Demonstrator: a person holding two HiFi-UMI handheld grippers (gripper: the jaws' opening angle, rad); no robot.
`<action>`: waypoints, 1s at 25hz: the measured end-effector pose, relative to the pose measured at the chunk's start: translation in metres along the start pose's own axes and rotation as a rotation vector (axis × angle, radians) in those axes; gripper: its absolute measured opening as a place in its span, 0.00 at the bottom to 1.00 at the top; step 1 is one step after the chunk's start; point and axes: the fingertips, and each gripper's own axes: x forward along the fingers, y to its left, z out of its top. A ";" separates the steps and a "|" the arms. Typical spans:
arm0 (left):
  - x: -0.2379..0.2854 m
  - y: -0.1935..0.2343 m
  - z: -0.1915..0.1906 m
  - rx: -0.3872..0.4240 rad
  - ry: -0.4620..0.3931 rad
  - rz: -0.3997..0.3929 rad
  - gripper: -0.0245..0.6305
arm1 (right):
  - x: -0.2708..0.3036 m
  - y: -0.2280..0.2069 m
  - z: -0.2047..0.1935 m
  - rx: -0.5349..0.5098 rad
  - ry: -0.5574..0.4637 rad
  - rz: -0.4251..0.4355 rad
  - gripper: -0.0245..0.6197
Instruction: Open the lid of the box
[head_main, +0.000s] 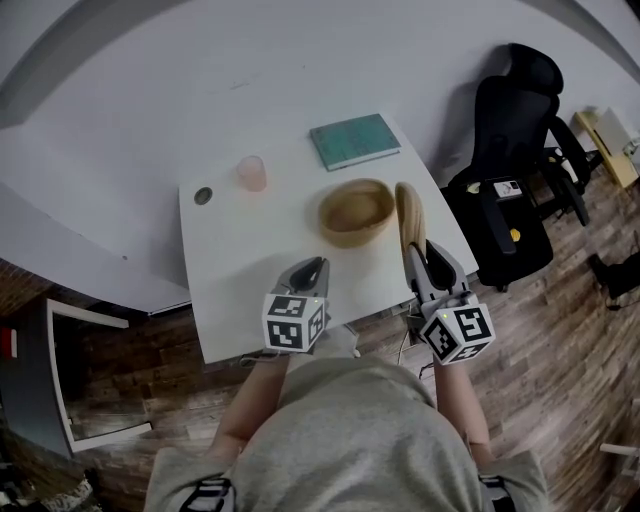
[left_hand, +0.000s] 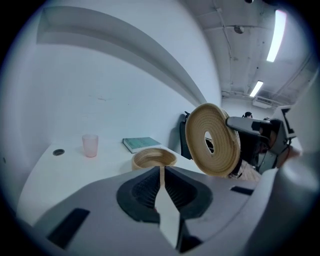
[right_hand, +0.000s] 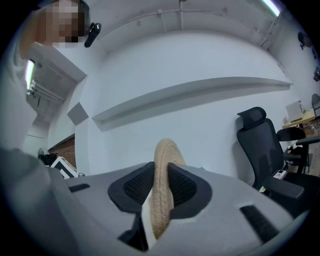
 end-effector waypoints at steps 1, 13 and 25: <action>-0.002 -0.001 0.002 -0.001 -0.009 -0.005 0.08 | -0.003 0.000 0.002 0.005 -0.008 -0.004 0.18; -0.021 -0.014 0.021 -0.001 -0.056 -0.064 0.08 | -0.021 0.004 0.013 0.035 -0.053 -0.019 0.18; -0.018 -0.012 0.023 -0.016 -0.058 -0.073 0.07 | -0.016 0.005 0.013 0.010 -0.043 -0.021 0.16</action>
